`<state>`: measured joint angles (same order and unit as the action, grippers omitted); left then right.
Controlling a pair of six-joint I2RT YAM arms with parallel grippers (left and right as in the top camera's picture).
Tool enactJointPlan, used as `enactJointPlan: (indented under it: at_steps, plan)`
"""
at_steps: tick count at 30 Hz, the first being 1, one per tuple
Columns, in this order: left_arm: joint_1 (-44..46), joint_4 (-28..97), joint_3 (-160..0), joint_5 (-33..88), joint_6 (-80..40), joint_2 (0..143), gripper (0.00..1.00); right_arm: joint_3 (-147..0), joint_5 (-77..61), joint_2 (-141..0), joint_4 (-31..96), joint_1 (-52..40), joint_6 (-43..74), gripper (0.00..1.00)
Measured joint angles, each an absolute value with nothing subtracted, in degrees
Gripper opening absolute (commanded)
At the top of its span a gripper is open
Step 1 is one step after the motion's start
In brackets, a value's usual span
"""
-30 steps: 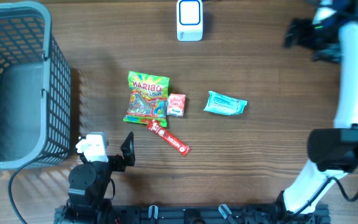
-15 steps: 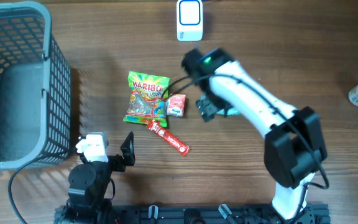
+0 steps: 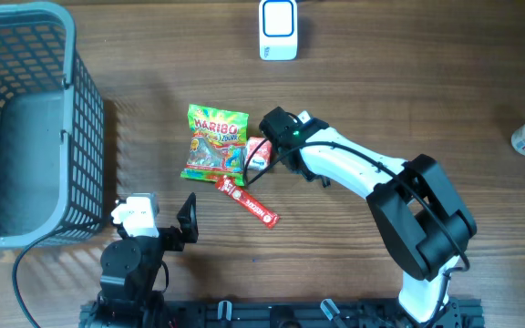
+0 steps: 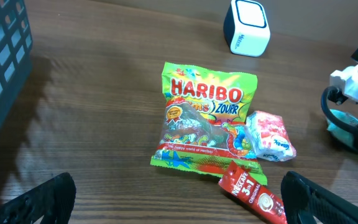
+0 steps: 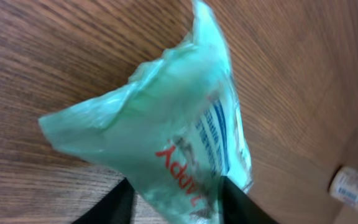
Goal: Scan the item barcode
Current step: 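Reach the right gripper to the teal wrapped bar and grasp it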
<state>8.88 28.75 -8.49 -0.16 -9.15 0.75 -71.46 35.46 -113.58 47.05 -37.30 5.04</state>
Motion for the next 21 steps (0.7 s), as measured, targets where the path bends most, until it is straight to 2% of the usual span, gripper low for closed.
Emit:
enactJointPlan:
  at_steps: [4,6,7,8,9,10,21]
  plan:
    - [8.91,28.75,-8.49,-0.16,-9.17,0.75,1.0,-72.36,35.55,-113.58,49.52,-37.3,8.82,0.04]
    - [8.88,28.73,-8.49,-0.16,-9.15,0.75,1.0,-75.48,31.18,-113.58,53.19,-36.93,9.87,0.04]
    - [8.88,28.73,-8.49,-0.16,-9.17,0.75,1.0,-77.62,28.91,-113.56,54.48,-36.75,10.28,0.08]
    - [8.88,28.75,-8.49,-0.16,-9.15,0.75,1.0,-80.07,26.76,-113.49,55.27,-36.53,10.5,0.48]
    - [8.91,28.73,-8.49,-0.16,-9.15,0.75,1.0,-82.11,25.58,-113.14,55.44,-36.42,10.81,0.71]
    - [8.88,28.73,-8.49,-0.16,-9.15,0.75,1.0,-83.26,25.15,-112.66,55.46,-36.32,11.14,1.0]
    - [8.88,28.73,-8.49,-0.16,-9.15,0.75,1.0,-84.36,23.99,-111.02,57.6,-37.87,12.51,1.0]
